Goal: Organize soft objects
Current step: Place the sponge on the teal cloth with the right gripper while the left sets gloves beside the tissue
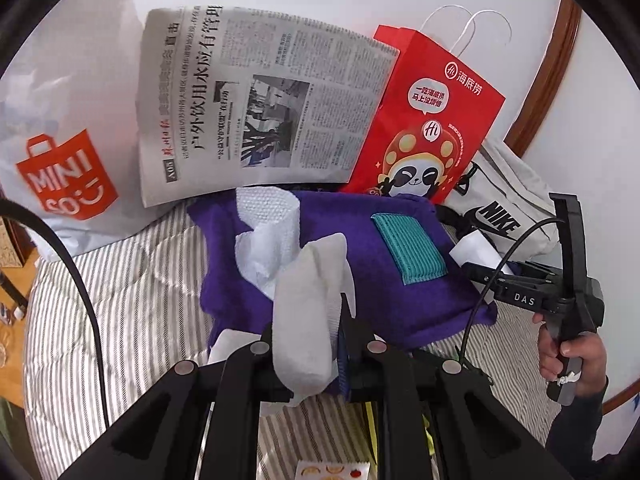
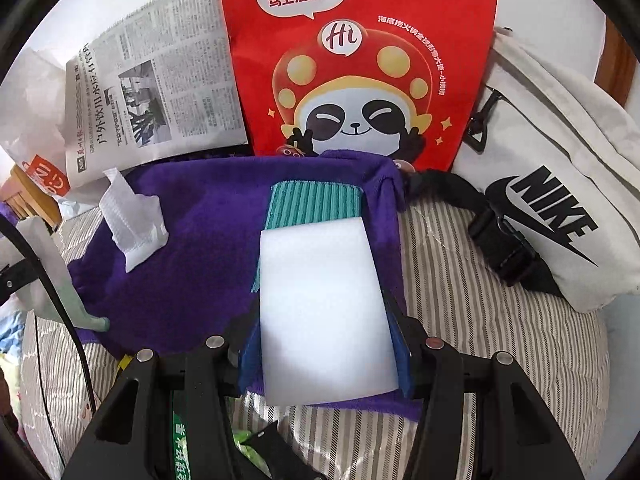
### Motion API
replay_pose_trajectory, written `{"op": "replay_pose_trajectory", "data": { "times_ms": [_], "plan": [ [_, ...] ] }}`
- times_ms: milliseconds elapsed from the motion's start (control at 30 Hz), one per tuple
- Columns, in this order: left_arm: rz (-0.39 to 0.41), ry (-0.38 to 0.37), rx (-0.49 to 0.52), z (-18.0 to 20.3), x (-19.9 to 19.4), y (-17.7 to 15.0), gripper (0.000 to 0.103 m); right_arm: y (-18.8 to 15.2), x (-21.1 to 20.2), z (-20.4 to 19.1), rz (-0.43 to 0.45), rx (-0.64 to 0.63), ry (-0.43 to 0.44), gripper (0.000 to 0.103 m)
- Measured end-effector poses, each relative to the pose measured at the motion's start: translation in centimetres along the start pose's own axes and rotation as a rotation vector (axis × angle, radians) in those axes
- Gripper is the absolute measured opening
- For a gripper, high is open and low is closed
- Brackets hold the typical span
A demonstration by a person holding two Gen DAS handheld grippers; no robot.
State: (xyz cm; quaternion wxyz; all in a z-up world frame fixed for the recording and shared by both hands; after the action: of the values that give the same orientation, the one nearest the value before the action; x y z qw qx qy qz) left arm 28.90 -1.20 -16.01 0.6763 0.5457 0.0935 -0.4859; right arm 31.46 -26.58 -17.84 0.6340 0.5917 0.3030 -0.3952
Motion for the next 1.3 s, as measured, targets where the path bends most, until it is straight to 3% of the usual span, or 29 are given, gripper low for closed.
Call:
{"op": "replay_pose_trajectory", "data": {
  "times_ms": [267,400,500,733,900,1067,1300],
  "plan": [
    [0.018,-0.024,-0.007,0.4,1.6,2.3,0.015,0.6,0.8,0.3,0.01,0.014,0.009,0.053],
    [0.018,-0.025,0.041,1.3,1.8,3.2,0.015,0.5,1.1,0.7,0.012,0.023,0.003,0.053],
    [-0.022,0.01,0.04,0.5,3.3,2.3,0.015,0.2,1.7,0.6,-0.005,0.022,0.008,0.053],
    [-0.117,0.011,0.005,-1.5,6.6,-0.7,0.015,-0.7,3.5,-0.5,-0.05,-0.009,0.014,0.053],
    [-0.134,0.023,-0.024,-2.7,7.9,-1.4,0.015,-1.5,4.7,-0.8,-0.079,-0.013,0.005,0.053],
    [-0.148,0.095,0.006,-3.5,8.9,-2.0,0.016,-1.6,5.4,-1.1,-0.079,-0.006,-0.002,0.053],
    [-0.164,0.091,0.017,-3.2,9.6,-2.6,0.018,-2.4,6.2,-1.7,-0.095,-0.02,-0.016,0.052]
  ]
}}
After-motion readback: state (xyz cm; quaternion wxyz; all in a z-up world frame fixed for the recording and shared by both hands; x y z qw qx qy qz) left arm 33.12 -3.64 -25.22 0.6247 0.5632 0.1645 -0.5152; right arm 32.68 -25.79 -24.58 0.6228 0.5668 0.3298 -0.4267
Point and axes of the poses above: each gripper's, at about its wrist camera, not at the fingertips, and x roughly the way its jaws point, z to its right, y to its top, the point moved 10 cm from there along x, roughly the way its jaws point, and after that the axes turned 10 degrees about -y, right-handed, at the moved point
